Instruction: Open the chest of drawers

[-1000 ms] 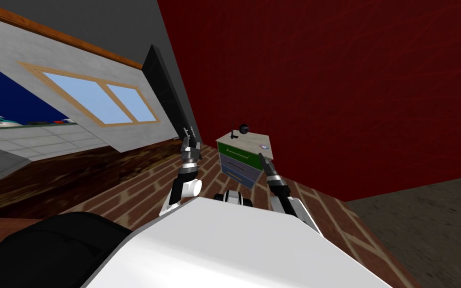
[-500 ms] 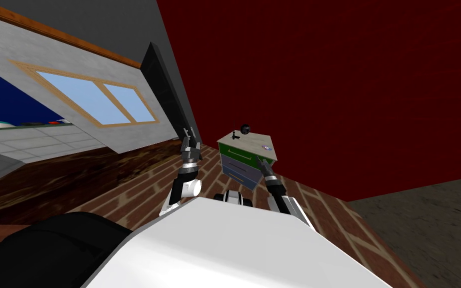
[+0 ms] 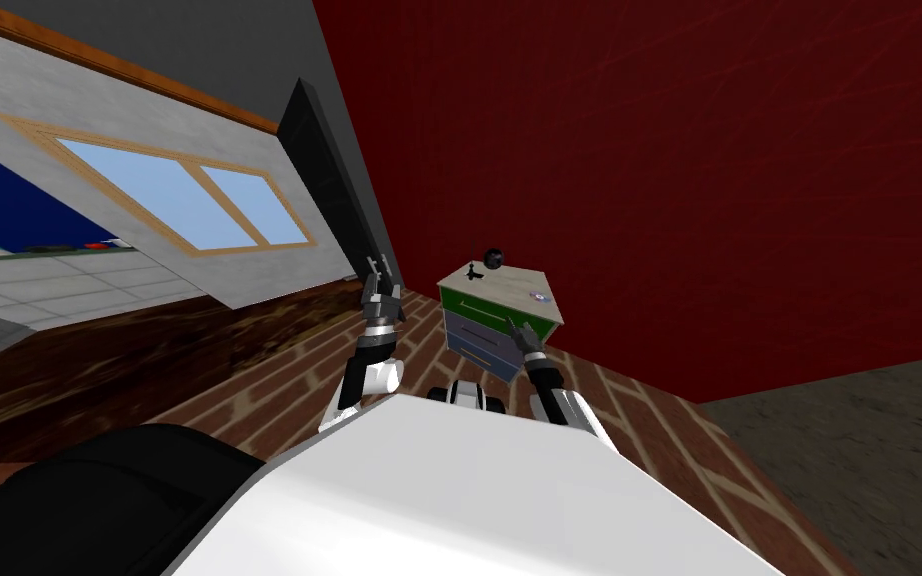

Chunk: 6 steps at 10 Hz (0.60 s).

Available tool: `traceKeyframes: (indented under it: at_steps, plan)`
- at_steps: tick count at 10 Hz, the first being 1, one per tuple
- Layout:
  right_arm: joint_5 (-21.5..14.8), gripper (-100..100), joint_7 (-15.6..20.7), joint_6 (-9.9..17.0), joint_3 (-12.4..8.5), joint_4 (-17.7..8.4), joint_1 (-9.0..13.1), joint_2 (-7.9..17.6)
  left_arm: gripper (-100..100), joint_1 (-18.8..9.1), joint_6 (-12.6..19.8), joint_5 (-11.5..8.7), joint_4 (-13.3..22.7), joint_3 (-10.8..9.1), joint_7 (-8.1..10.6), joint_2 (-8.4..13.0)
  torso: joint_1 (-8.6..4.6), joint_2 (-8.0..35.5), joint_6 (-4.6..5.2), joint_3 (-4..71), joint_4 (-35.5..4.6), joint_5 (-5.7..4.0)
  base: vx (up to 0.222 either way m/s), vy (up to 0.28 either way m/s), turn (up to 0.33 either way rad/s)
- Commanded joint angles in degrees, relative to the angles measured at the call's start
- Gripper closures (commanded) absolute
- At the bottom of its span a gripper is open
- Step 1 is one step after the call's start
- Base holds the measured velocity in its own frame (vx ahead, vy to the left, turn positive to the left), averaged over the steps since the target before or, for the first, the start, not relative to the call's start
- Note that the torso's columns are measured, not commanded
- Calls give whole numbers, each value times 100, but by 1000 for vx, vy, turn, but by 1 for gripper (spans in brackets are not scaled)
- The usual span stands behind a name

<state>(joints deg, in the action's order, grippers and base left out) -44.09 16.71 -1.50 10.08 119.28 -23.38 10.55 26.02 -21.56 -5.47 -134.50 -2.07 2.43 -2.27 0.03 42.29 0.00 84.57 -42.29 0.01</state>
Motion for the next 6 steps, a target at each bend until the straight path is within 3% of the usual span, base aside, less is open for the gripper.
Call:
traceKeyframes:
  at_steps: [1,4,5,6]
  plan:
    - [-455,-100,127,258,104,-144,-5,6,0,0,0,0,0,0,0,0,8,-4,0,2,2,1,32,84,-18]
    - [-906,-100,239,483,190,-307,26,5,0,0,0,0,0,0,0,0,-7,-4,1,2,1,-4,39,51,-15]
    - [-1082,-100,351,712,275,-471,57,1,0,0,0,0,0,0,0,0,1,-3,0,2,1,0,44,107,-25]
    - [-1279,-100,351,712,275,-471,57,1,0,0,0,0,0,0,0,0,15,-3,-1,1,1,3,39,94,-18]
